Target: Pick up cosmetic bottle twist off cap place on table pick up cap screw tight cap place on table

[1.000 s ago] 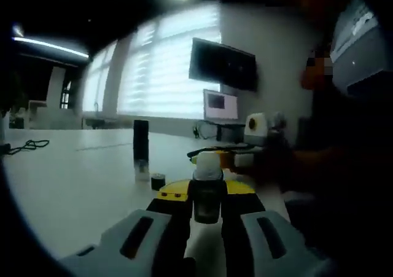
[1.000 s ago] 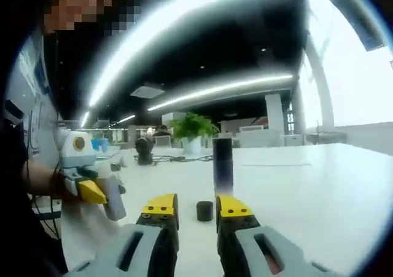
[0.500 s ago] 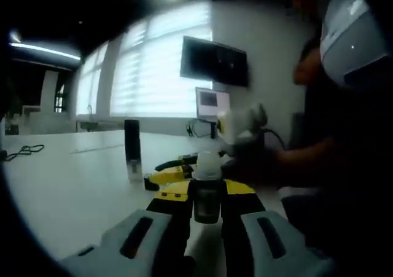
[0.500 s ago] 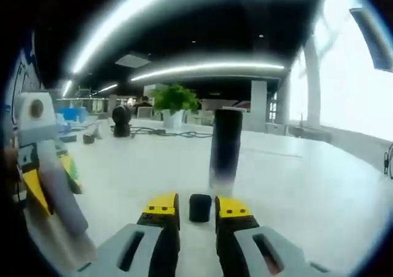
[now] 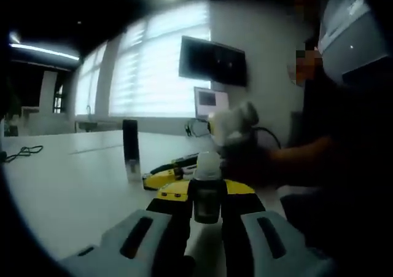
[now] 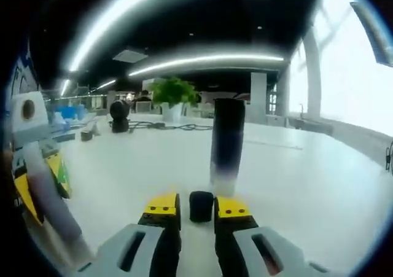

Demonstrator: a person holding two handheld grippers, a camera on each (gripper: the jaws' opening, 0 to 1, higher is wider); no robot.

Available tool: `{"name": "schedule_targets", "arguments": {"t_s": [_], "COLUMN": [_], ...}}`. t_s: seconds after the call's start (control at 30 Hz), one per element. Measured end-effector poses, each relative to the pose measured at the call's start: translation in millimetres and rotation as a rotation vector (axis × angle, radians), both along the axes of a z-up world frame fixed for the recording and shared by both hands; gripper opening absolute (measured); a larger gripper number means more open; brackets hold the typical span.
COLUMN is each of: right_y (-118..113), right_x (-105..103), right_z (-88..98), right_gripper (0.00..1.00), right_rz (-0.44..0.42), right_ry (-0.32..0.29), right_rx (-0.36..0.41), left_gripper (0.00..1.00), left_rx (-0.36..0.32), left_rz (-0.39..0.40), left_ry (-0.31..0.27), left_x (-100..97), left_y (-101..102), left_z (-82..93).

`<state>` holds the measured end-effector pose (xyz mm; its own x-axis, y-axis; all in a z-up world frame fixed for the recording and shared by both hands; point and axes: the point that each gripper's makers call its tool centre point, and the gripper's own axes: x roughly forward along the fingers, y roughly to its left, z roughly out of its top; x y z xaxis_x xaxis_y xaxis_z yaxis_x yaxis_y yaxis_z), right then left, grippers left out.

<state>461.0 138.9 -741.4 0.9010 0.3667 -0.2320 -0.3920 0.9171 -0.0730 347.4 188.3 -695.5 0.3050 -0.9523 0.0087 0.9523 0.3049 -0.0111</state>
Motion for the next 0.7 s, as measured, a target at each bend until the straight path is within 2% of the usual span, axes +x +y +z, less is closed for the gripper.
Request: {"name": "schedule_targets", "arguments": {"t_s": [0.43,0.6,0.7], "right_y": [-3.1,-1.9,-7.3], "right_x": [-1.1,-6.2,-10.2], "right_z": [-0.4,7.8,18.6], "right_gripper": [0.09,0.08,0.08], "right_rz": [-0.001,0.025,0.031], "right_ry": [0.001,-0.002,-0.031], "right_rx": [-0.011,0.063,0.095], "left_gripper": [0.09,0.09,0.09], "left_rx": [0.006,0.006,0.007], "left_rz": [0.002,0.001,0.0], "left_ry": [0.002,0.006,0.008], "left_x": [0.8,0.8,1.0], "left_y": [-0.4,-0.6,-0.8], "left_z": [-1.2,-1.4,-1.6]}}
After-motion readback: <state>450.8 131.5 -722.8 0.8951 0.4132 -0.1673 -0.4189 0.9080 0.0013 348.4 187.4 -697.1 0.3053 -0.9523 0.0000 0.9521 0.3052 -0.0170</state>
